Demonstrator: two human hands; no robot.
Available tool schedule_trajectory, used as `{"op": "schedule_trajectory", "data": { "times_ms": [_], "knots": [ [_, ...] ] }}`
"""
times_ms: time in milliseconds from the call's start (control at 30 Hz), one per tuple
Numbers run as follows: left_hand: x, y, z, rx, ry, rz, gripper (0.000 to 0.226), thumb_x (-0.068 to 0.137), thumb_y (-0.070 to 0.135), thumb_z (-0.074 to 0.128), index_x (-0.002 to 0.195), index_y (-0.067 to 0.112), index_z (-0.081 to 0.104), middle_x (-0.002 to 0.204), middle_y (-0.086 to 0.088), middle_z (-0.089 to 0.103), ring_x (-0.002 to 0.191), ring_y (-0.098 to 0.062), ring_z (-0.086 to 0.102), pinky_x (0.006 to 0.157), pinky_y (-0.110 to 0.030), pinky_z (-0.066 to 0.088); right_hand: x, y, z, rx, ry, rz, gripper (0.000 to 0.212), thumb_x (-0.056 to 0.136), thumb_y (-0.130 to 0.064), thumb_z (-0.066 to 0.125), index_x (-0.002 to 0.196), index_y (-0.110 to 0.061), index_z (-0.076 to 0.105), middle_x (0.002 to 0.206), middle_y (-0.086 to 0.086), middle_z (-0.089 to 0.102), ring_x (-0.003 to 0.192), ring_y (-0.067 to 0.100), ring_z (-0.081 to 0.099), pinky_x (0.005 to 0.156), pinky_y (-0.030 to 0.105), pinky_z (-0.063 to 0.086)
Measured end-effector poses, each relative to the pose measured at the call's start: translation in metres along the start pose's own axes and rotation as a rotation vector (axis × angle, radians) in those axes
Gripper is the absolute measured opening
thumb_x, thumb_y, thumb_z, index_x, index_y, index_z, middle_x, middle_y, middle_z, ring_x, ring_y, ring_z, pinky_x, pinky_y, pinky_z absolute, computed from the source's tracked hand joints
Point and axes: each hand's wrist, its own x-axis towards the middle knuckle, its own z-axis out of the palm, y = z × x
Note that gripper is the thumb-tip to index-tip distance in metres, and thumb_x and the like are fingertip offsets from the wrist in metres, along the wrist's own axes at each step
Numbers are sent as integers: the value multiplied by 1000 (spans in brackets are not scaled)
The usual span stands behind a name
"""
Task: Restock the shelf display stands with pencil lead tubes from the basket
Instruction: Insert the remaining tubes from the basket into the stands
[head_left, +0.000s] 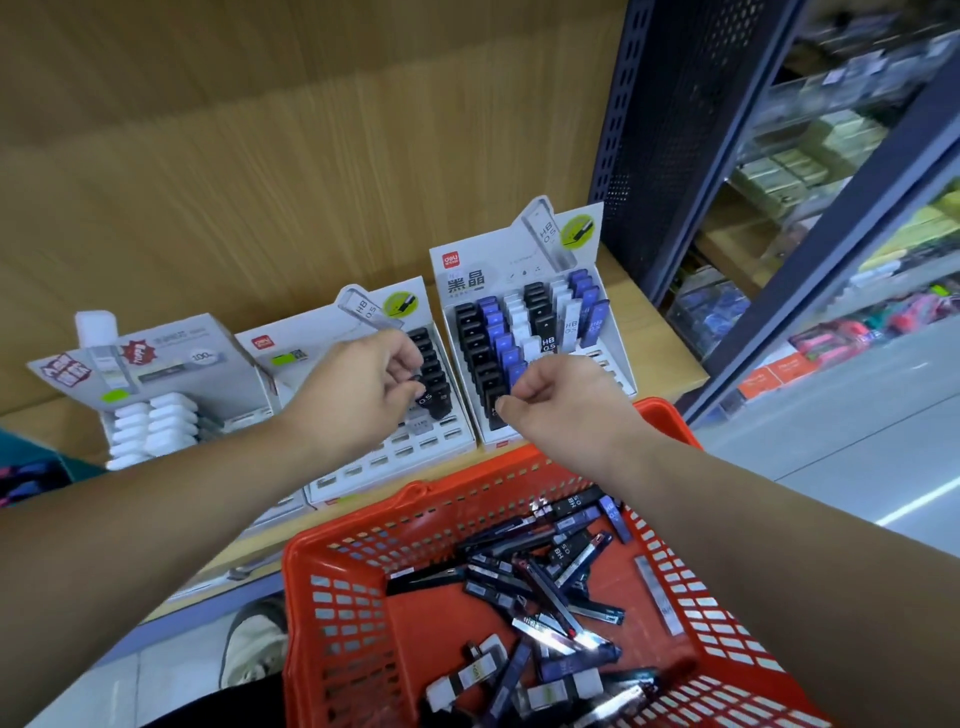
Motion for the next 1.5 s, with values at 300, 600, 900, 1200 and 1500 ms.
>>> {"op": "schedule_trajectory", "data": {
  "times_ms": [300, 600, 900, 1200, 1500],
  "knots": [
    [-4, -3, 5, 58, -45, 59, 11, 90, 9, 76, 96, 18, 74, 80, 8, 70, 77, -7, 67, 66, -16, 52, -3, 2, 0, 49, -49, 16, 20, 96, -31, 70, 92, -12, 73, 74, 2, 68, 67, 14, 62, 58, 21, 47],
    [4, 3, 10, 221, -52, 277, 10, 84, 5, 72, 87, 12, 78, 83, -1, 70, 75, -23, 64, 71, -38, 55, -4, -1, 0, 20, -25, -2, 20, 95, -33, 72, 90, -14, 73, 70, -3, 65, 64, 11, 60, 57, 22, 44],
    [-8, 24, 0, 371, -102, 335, 10, 93, 13, 64, 95, 14, 74, 98, -5, 59, 84, -28, 60, 73, -38, 51, -57, 12, -22, -183, -118, -31, 19, 90, -37, 77, 86, -19, 74, 77, -6, 69, 70, 8, 64, 62, 22, 47],
    [-136, 5, 147, 181, -671, -33, 13, 95, 23, 65, 88, 12, 67, 88, -4, 67, 82, -26, 63, 70, -34, 51, -97, 148, 48, -724, -456, 227, 28, 96, -38, 62, 95, -12, 71, 98, 9, 70, 95, 28, 65, 75, 26, 45],
    [-202, -69, 256, 386, -739, -376, 135, 58, 56, 93, 159, 28, 8, 152, -6, 16, 141, -34, 19, 112, -46, 36, -61, 219, 141, -705, -921, 313, 59, 90, -69, 44, 109, -18, 69, 111, 7, 70, 101, 27, 64, 95, 35, 52]
  ]
}}
